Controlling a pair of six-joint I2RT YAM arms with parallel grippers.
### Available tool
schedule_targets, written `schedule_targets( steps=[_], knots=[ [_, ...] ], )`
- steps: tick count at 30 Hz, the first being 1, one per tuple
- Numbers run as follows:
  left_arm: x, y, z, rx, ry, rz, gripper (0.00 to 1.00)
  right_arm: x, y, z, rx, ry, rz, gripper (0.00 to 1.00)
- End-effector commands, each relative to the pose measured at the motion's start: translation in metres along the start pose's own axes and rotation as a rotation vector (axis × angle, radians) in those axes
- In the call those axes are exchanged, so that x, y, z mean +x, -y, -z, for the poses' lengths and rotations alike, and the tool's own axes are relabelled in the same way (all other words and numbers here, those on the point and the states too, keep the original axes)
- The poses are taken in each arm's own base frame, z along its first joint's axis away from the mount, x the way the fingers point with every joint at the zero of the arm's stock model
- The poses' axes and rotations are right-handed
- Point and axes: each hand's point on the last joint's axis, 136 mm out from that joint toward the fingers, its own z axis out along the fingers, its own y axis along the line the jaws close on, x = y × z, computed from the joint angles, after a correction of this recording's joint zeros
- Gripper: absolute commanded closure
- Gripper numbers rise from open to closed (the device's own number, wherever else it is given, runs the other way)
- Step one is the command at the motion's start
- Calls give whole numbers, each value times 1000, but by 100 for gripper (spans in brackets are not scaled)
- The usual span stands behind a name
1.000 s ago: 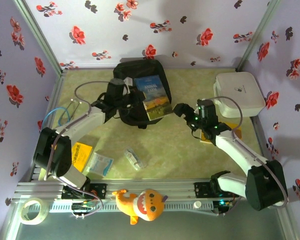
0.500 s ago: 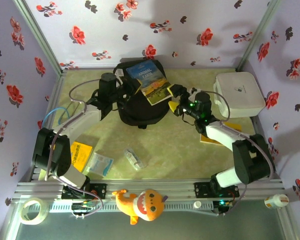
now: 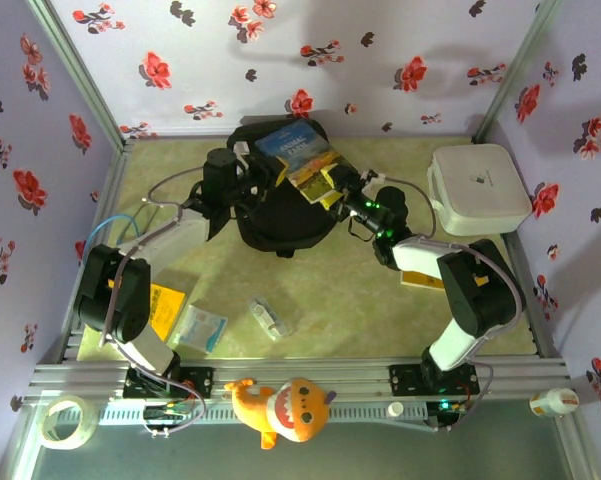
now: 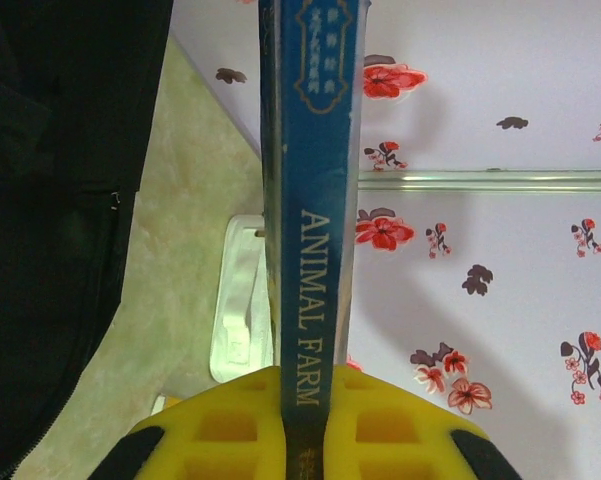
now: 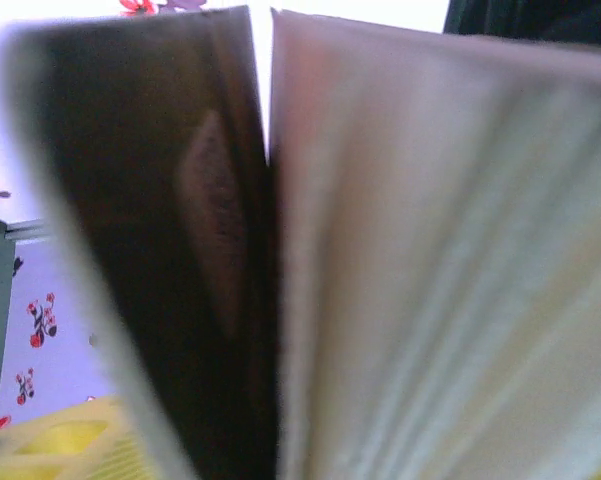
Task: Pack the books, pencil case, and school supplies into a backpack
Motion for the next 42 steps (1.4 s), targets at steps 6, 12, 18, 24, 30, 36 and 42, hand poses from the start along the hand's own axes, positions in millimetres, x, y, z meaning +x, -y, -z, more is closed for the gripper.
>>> schedule_targets(
  steps=[6,12,18,24,30,36,42],
  knots=[
    [-2,22,11,66,14,-29,100,-10,-2,14,8,63,50,69],
    [0,-17,24,-149,6,-157,59,-17,16,31,186,115,164,94],
    [-13,-101,53,-578,-45,-412,27,-25,23,57,360,156,321,96],
    [-17,-132,39,-698,-184,-565,23,-34,20,74,460,191,416,96],
    [-8,-158,11,-707,-309,-619,23,-39,10,87,488,230,464,95],
    [32,-190,-2,-759,-486,-652,24,-48,4,109,543,287,502,94],
    [85,-215,-6,-789,-593,-626,24,-57,0,127,580,345,531,93]
  ],
)
